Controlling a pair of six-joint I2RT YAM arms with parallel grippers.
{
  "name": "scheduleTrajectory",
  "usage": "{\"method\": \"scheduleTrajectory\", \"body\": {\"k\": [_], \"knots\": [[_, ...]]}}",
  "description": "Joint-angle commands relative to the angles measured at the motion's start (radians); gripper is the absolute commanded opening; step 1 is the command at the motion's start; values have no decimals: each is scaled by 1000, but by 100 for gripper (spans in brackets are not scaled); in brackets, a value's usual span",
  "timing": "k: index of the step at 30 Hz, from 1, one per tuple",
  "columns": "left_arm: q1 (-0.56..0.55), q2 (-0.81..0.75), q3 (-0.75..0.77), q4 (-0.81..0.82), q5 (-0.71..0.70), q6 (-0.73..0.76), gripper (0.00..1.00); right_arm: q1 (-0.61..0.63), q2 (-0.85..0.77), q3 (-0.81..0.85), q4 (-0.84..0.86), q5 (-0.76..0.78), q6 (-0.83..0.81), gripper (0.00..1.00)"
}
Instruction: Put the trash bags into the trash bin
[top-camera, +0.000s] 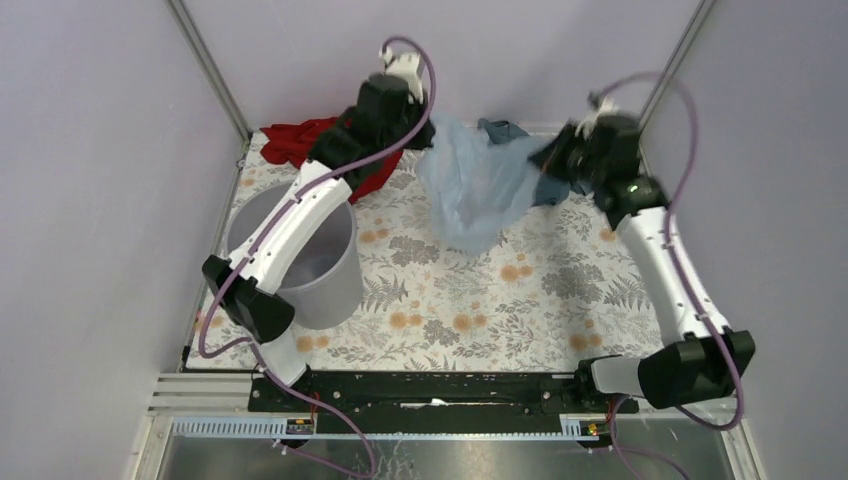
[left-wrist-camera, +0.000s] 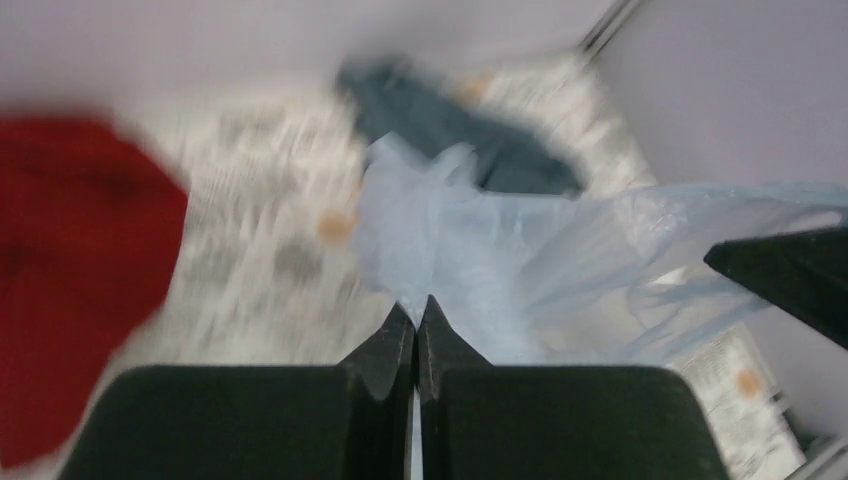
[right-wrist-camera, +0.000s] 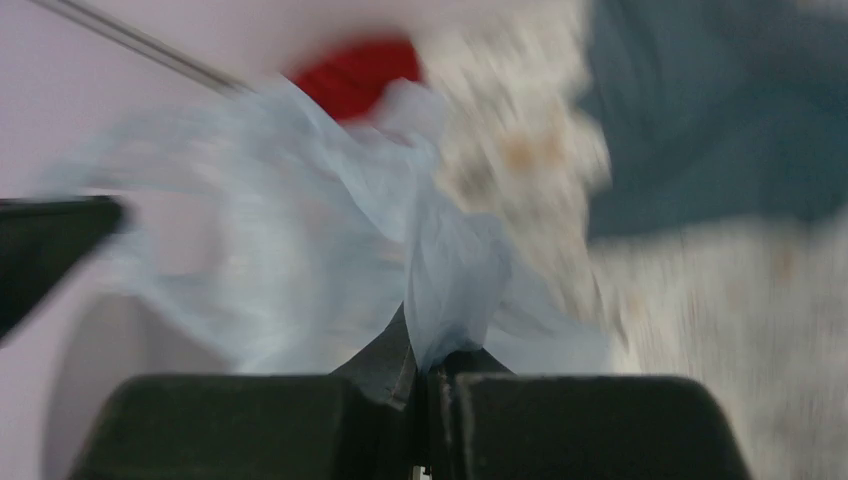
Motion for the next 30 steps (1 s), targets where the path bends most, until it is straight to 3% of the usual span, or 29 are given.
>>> {"method": "scheduleTrajectory", "body": {"k": [1,3,5,8,10,13,16,19,21,23,26,28,30], "knots": [[-10,-167,274,203,162,147,0,9,-126,476,-36,-118,-225,0],[-45,-382,-22,575,232,139,0,10,-238,449,98,-191,-264,0],[-49,-548,-357,797,206,76,0,10,-355,313,218,-218,-295,0],[-44,-554,-520,684,-15,13,0,10,-471,-32,412,-142,-255,0],[-19,-442,-528,443,-129,-68,0,10,-449,-218,384,-71,-198,0],[11,-333,-582,298,-49,-117,0,10,-339,-399,271,-121,-113,0],[14,-350,-637,312,-33,-112,0,9,-349,-514,368,-186,-76,0],[28,-366,-535,309,8,-79,0,10,-372,-330,274,-95,-164,0],[29,-333,-357,256,67,-53,0,10,-321,-99,178,-95,-223,0],[29,-273,-77,205,160,-43,0,10,-268,120,107,-122,-245,0],[29,-243,155,217,282,-74,0,10,-254,315,101,-131,-219,0],[29,-297,100,320,302,-103,0,10,-291,329,147,-129,-203,0],[29,-386,-87,447,265,-127,0,10,-351,235,234,-130,-183,0]]}}
